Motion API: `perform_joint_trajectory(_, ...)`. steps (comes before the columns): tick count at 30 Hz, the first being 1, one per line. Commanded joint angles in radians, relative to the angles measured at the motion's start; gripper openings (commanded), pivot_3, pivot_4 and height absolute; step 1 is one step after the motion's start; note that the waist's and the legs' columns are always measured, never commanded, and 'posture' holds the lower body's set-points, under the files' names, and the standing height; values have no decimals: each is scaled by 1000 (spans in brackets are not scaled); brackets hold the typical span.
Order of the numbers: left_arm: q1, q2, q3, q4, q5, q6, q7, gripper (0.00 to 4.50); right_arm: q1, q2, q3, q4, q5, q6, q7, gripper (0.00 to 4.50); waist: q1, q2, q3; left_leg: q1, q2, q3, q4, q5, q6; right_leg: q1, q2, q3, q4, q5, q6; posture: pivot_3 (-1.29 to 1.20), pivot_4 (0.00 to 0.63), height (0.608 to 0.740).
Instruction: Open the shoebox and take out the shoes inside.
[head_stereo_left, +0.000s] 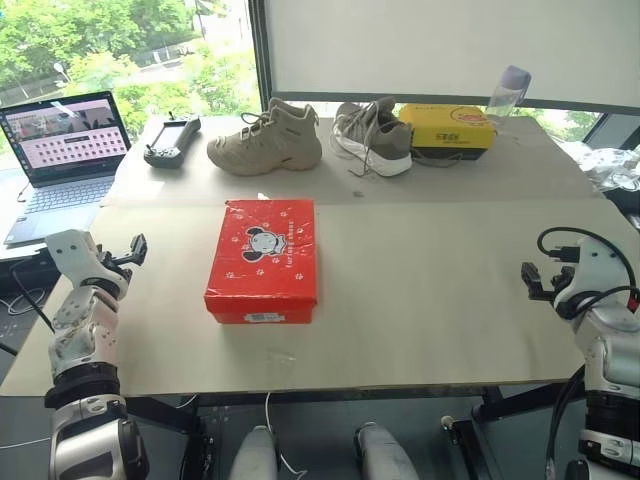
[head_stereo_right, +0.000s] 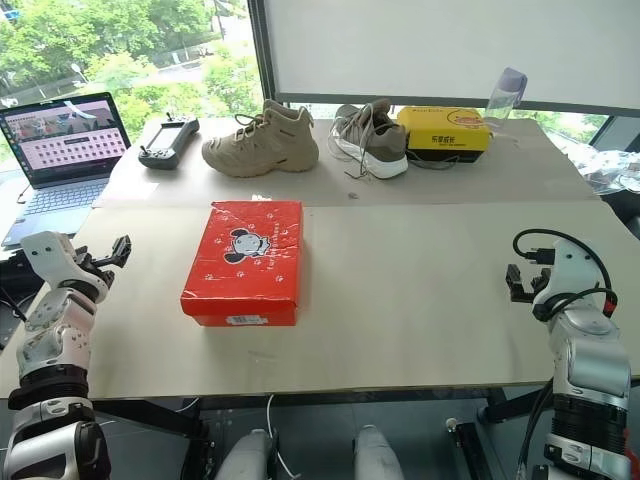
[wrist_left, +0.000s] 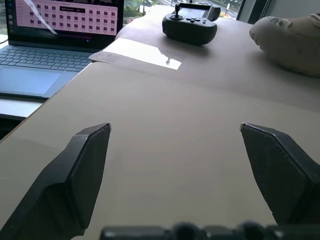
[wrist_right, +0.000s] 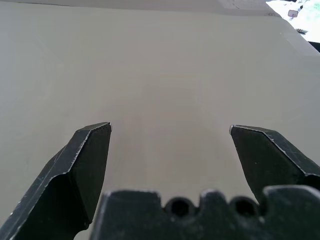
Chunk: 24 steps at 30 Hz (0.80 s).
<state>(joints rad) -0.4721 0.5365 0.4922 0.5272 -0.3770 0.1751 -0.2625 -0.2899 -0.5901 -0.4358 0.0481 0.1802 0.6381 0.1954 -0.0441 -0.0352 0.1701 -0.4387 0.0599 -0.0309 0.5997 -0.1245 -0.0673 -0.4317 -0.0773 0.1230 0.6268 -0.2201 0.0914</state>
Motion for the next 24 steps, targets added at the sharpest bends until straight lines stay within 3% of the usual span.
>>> perform_joint_trajectory(1, -16, 46, -22, -20, 5, -13, -80, 4457, -24, -35, 12, -36, 24, -28, 63, 4500, -1, 0, 0, 0, 0, 0, 0, 0, 0, 0, 0, 0, 0, 0, 0, 0, 150, 712)
perform_joint_trajectory(10, 17, 280, -267, -132, -89, 151, -855, 4457, -75, -225, 227, -221, 421, 117, 812, 4500, -25, 0, 0, 1, 1, 0, 0, -1, -1, 1, 0, 0, 1, -2, -1, 0, 150, 712)
perform_joint_trajectory(12, 32, 318, -296, -144, -88, 181, -930, 4457, -77, -229, 274, -240, 442, 102, 884, 4500, -31, 0, 0, 1, 1, 0, -1, -2, 0, 1, 0, -1, 1, -3, -2, 0, 150, 712)
perform_joint_trajectory(15, 26, 342, -313, -138, -70, 184, -973, 4457, -128, -202, 340, -167, 374, 57, 857, 4500, -27, 0, 0, 1, 2, 0, 1, -3, 0, 0, 1, -1, 2, -3, -2, 0, 150, 712)
perform_joint_trajectory(18, 20, 354, -322, -125, -48, 172, -987, 4500, -159, -175, 371, -130, 347, 29, 847, 3818, -25, 0, 0, 0, 2, 0, 5, -3, 0, 0, 1, -1, 3, -6, -8, 0, 150, 712)
perform_joint_trajectory(21, 11, 353, -316, -107, -40, 168, -991, 3700, -172, -161, 393, -114, 323, 0, 845, 2721, -22, 0, 0, 0, 2, 0, 6, -3, 0, 0, 1, -1, 4, -7, -9, 0, 150, 712)
perform_joint_trajectory(23, 9, 353, -319, -94, -30, 155, -998, 3188, -184, -145, 418, -112, 307, -16, 846, 2251, -21, 0, 0, 0, 2, 0, 6, -3, 0, 0, 1, -2, 4, -7, -8, 0, 150, 712)
perform_joint_trajectory(24, 8, 352, -323, -87, -23, 148, -1001, 2715, -196, -132, 442, -101, 285, -31, 840, 1788, -22, 0, 0, -1, 2, 0, 6, -3, 0, 0, 1, -1, 4, -7, -8, 0, 150, 712)
